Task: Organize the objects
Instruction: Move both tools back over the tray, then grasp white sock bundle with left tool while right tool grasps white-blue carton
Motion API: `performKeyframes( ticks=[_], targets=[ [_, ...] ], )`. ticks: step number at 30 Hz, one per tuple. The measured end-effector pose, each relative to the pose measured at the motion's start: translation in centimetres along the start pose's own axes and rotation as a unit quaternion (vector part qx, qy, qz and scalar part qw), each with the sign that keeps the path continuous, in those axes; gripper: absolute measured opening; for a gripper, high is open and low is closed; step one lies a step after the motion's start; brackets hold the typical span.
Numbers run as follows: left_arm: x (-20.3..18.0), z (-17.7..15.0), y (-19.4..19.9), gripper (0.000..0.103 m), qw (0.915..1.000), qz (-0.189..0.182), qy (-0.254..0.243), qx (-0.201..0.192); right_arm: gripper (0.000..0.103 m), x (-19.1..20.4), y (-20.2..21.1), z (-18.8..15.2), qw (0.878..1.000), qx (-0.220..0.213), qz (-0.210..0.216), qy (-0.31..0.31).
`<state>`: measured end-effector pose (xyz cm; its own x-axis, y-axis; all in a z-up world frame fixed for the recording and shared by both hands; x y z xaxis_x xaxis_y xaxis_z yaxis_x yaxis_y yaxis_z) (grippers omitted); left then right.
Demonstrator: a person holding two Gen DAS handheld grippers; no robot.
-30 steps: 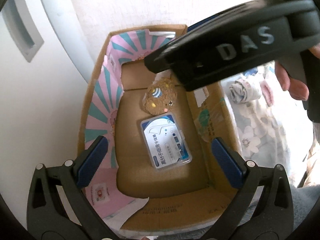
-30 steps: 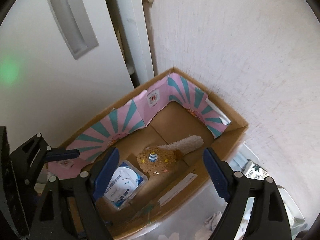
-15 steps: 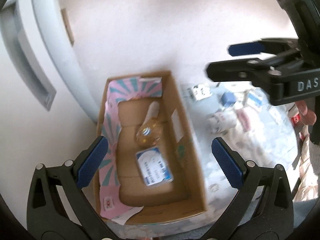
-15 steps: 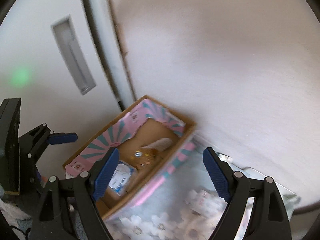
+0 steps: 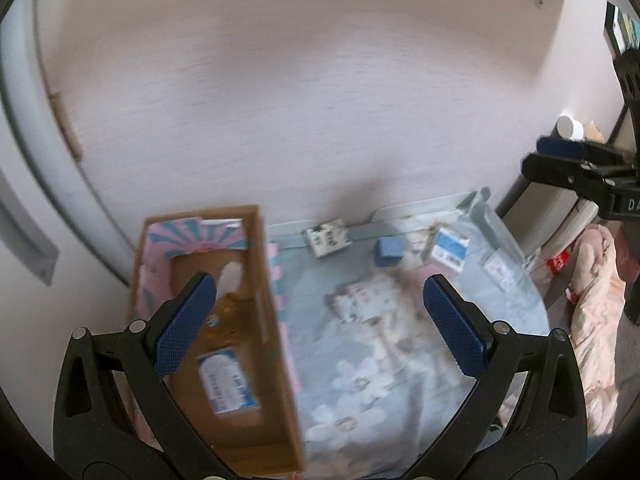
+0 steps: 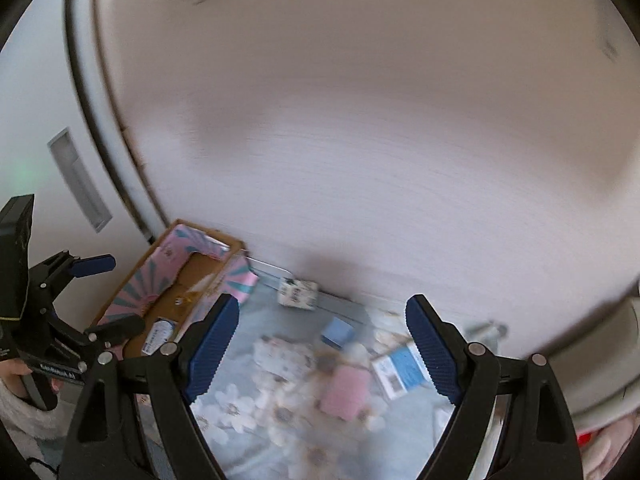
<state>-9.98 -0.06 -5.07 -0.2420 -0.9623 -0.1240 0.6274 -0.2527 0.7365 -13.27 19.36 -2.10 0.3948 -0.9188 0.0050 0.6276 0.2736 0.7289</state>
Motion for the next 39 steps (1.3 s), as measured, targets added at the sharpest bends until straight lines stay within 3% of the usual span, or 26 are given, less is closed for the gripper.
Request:
performKeyframes(
  ticks=[8, 19, 20, 21, 22, 25, 32, 39],
  targets=[
    [-4.6, 0.4, -3.3, 0.103, 0.9996, -0.013, 0.015, 0.019, 0.083, -6.7, 0.7, -3.4, 0.998, 0.016, -0.066, 0.01],
    [-7.4, -1.8, -9.2, 0.103, 0.9967, 0.017, 0.052, 0.061, 0.084, -12.0, -3.9, -7.5, 0.999, 0.04, -0.017, -0.017],
    [-7.4, -2.0, -9.7, 0.103, 0.9961, 0.021, 0.057, 0.064, 0.088, -12.1, -4.4, -7.9, 0.999, 0.044, -0.012, -0.014],
    [-7.5, -2.3, -10.2, 0.103, 0.9956, 0.025, 0.061, 0.066, 0.102, -12.2, -5.1, -8.3, 0.999, 0.046, -0.006, -0.007],
    [-7.5, -2.6, -10.8, 0.103, 0.995, 0.031, 0.066, 0.069, 0.103, -12.3, -5.6, -8.6, 0.999, 0.045, 0.0, 0.0],
    [-7.4, -3.6, -12.2, 0.103, 0.9929, 0.048, 0.083, 0.071, 0.103, -12.4, -6.9, -9.4, 0.999, 0.037, 0.025, 0.015],
    [-6.9, -6.1, -15.8, 0.103, 0.9846, 0.077, 0.124, 0.096, 0.103, -12.5, -11.9, -11.9, 0.991, 0.111, 0.046, 0.06],
    [-5.4, -8.4, -18.9, 0.103, 0.9741, 0.107, 0.165, 0.111, 0.103, -11.8, -16.4, -14.3, 0.984, 0.135, 0.066, 0.094]
  ],
)
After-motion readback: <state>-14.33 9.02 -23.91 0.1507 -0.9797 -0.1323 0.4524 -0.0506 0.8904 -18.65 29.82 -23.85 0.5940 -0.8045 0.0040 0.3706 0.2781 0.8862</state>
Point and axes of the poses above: each gripper's, at about its wrist camera, not at the fingertips, and y roughly against the way its jaws point, x to its left, z to its top, the point moved 8 cm from there along -y, roughly the way its jaws point, and after that the axes turned 2 degrees about -z, right-handed, at the moved point
